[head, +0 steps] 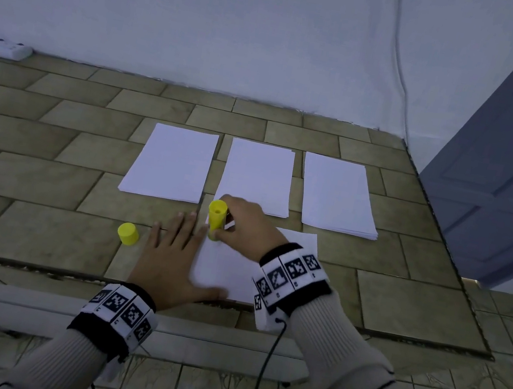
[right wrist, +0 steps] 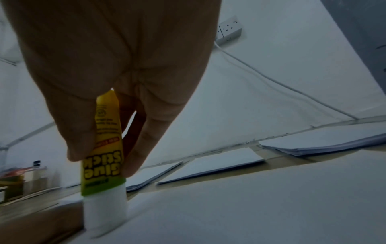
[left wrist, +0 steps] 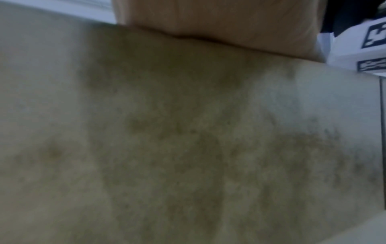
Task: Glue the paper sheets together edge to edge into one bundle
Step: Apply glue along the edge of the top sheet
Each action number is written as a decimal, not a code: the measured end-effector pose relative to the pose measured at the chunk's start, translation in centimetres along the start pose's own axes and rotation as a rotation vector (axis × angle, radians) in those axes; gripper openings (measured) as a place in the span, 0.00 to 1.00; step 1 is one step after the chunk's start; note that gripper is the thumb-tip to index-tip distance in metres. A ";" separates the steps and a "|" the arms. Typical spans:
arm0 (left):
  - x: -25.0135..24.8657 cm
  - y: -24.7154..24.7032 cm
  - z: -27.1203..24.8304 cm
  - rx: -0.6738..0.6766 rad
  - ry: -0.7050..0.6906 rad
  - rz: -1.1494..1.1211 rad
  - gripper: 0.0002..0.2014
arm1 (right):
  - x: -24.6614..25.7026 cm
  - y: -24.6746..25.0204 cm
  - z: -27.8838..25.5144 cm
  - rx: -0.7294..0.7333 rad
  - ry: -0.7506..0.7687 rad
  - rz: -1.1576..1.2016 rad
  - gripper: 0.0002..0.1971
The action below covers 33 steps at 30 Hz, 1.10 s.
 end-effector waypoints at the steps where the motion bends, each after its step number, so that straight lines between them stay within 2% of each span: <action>1: 0.0 0.0 0.0 -0.002 0.000 -0.005 0.69 | -0.4 0.2 0.7 -0.023 -0.022 -0.025 0.13; 7: 0.0 0.1 -0.1 0.004 0.005 0.009 0.69 | -1.1 1.4 1.9 -0.086 -0.113 -0.043 0.13; 13: 0.0 -0.2 -0.1 -0.045 0.009 -0.016 0.63 | -1.3 2.2 -3.9 -0.067 -0.122 0.146 0.10; 21: 0.0 0.0 -0.1 -0.038 0.013 0.004 0.65 | -1.8 2.2 -10.0 -0.046 -0.058 0.224 0.08; 25: -0.1 -0.1 0.0 -0.034 0.011 0.011 0.65 | -2.1 2.0 -9.7 -0.047 -0.010 0.204 0.06; 33: -0.1 0.3 -0.1 0.009 0.023 0.009 0.67 | -3.3 4.2 -5.3 -0.116 -0.091 0.154 0.09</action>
Point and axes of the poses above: each hand's wrist, its own z-axis towards the middle knuckle, its own y-axis out of the back of the hand, x = y × z, the point moved 2 cm from there along z, towards the middle knuckle, and after that the axes turned 11 degrees about z, right-handed, at the moved point
